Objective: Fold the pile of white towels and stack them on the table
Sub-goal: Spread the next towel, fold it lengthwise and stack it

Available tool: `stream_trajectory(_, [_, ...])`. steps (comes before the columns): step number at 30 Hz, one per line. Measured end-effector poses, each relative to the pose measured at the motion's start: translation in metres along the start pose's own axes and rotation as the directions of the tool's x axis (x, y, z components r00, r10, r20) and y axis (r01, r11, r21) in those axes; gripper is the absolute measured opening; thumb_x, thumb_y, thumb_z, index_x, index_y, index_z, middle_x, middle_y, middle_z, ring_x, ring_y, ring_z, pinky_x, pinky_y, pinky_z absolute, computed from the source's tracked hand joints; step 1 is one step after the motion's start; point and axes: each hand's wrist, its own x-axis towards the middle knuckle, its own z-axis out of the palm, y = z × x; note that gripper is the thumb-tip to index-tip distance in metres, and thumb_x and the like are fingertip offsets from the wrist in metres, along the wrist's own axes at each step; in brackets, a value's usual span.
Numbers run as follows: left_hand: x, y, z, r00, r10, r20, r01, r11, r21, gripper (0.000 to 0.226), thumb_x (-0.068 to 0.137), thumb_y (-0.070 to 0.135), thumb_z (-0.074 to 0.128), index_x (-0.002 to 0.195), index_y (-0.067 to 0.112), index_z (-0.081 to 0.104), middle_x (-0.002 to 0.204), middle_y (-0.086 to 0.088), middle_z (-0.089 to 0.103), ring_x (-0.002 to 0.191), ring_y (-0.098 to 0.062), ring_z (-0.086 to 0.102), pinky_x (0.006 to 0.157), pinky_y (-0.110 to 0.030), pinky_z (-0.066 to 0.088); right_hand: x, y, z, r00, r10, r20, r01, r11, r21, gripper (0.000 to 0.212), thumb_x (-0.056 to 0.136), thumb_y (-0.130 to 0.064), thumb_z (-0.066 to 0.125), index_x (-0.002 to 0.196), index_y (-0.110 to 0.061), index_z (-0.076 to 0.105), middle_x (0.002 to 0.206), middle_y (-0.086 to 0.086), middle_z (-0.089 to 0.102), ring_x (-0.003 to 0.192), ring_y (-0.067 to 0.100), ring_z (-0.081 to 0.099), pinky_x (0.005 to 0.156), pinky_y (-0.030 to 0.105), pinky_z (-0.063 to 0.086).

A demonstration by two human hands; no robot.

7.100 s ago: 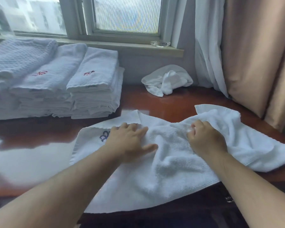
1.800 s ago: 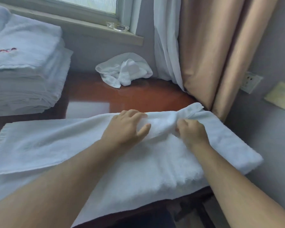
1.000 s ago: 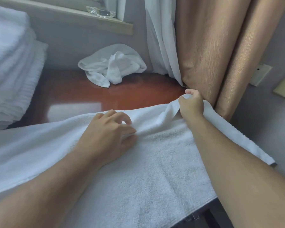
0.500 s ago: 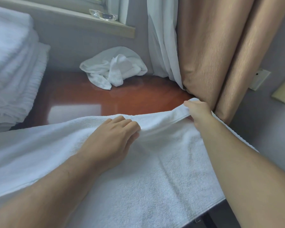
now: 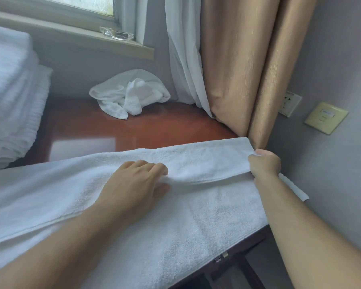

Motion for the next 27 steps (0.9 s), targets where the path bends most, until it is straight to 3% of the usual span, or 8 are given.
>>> stream_trajectory(3, [-0.002, 0.001, 0.0, 0.999, -0.047, -0.014, 0.048, 0.998, 0.029, 0.027, 0.087, 0.025, 0.067, 0.114, 0.025, 0.066, 0.103, 0.008, 0.073, 0.097, -0.024, 0.066, 0.08, -0.037, 0.049, 0.002, -0.008, -0.001, 1.0, -0.023, 0.016, 0.025, 0.986, -0.162, 0.026, 0.087, 0.001, 0.053, 0.101, -0.009, 0.073, 0.098, 0.009, 0.068, 0.103, 0.037, 0.063, 0.075, 0.03, 0.048])
stream_trajectory(6, [-0.004, 0.004, 0.0, 0.995, 0.048, -0.083, -0.043, 0.997, 0.06, 0.029, 0.078, 0.002, 0.069, 0.102, 0.018, 0.072, 0.084, 0.003, 0.074, 0.077, -0.029, 0.067, 0.061, -0.036, 0.052, 0.008, -0.016, -0.003, 0.998, -0.037, -0.055, 0.029, 0.99, -0.141, 0.041, 0.092, 0.005, 0.049, 0.126, -0.008, 0.068, 0.128, 0.015, 0.065, 0.122, 0.039, 0.057, 0.09, 0.033, 0.046])
stream_trajectory(9, [-0.006, 0.006, -0.001, 0.968, 0.218, -0.121, -0.21, 0.975, 0.075, 0.024, 0.083, 0.008, 0.062, 0.1, 0.02, 0.073, 0.082, 0.006, 0.072, 0.073, -0.024, 0.067, 0.056, -0.036, 0.053, 0.011, -0.011, -0.001, 0.997, -0.032, -0.072, 0.025, 0.995, -0.098, 0.048, 0.095, 0.003, 0.045, 0.138, -0.011, 0.061, 0.143, 0.015, 0.056, 0.13, 0.035, 0.052, 0.095, 0.031, 0.043])
stream_trajectory(15, [-0.009, 0.005, 0.001, 0.942, 0.328, -0.066, -0.328, 0.945, 0.009, 0.027, 0.084, 0.013, 0.07, 0.107, 0.025, 0.077, 0.091, 0.011, 0.076, 0.076, -0.019, 0.07, 0.052, -0.034, 0.054, 0.005, -0.008, 0.006, 0.991, -0.066, -0.113, 0.059, 0.996, -0.063, 0.054, 0.093, 0.005, 0.041, 0.14, -0.014, 0.059, 0.143, 0.014, 0.055, 0.127, 0.032, 0.055, 0.088, 0.026, 0.039])
stream_trajectory(19, [-0.009, 0.006, 0.002, 0.967, 0.251, -0.047, -0.252, 0.968, -0.016, 0.022, 0.091, 0.023, 0.059, 0.104, 0.028, 0.076, 0.094, 0.015, 0.075, 0.083, -0.017, 0.07, 0.06, -0.034, 0.054, 0.011, -0.014, 0.003, 0.997, -0.052, -0.06, 0.04, 0.981, -0.187, 0.053, 0.095, 0.004, 0.045, 0.145, -0.009, 0.052, 0.148, 0.015, 0.051, 0.134, 0.034, 0.048, 0.098, 0.03, 0.041])
stream_trajectory(23, [-0.007, 0.004, 0.003, 0.992, 0.126, -0.004, -0.126, 0.992, 0.008, 0.034, 0.097, 0.045, 0.039, 0.099, 0.03, 0.07, 0.102, 0.014, 0.07, 0.097, -0.013, 0.064, 0.083, -0.036, 0.047, -0.001, -0.024, 0.007, 0.977, -0.208, -0.036, 0.143, 0.779, -0.611, 0.044, 0.09, -0.009, 0.059, 0.133, -0.01, 0.055, 0.148, 0.016, 0.041, 0.132, 0.04, 0.037, 0.106, 0.047, 0.035])
stream_trajectory(25, [-0.006, 0.005, 0.005, 0.998, 0.062, 0.034, -0.063, 0.997, 0.037, 0.042, 0.098, 0.047, 0.029, 0.101, 0.031, 0.068, 0.107, 0.013, 0.068, 0.101, -0.012, 0.063, 0.09, -0.035, 0.042, -0.014, -0.031, 0.018, 0.921, -0.365, 0.139, 0.351, 0.618, -0.703, 0.034, 0.091, -0.018, 0.053, 0.124, -0.011, 0.06, 0.138, 0.012, 0.051, 0.127, 0.037, 0.041, 0.103, 0.047, 0.033])
stream_trajectory(27, [-0.004, 0.005, 0.006, 0.997, 0.02, 0.077, -0.025, 0.998, 0.056, 0.047, 0.098, 0.05, 0.023, 0.108, 0.033, 0.065, 0.113, 0.014, 0.066, 0.107, -0.011, 0.061, 0.099, -0.036, 0.04, -0.027, -0.038, 0.036, 0.907, -0.233, 0.349, 0.419, 0.569, -0.708, 0.048, 0.098, -0.04, 0.04, 0.132, -0.011, 0.058, 0.139, 0.012, 0.053, 0.13, 0.035, 0.042, 0.105, 0.047, 0.032])
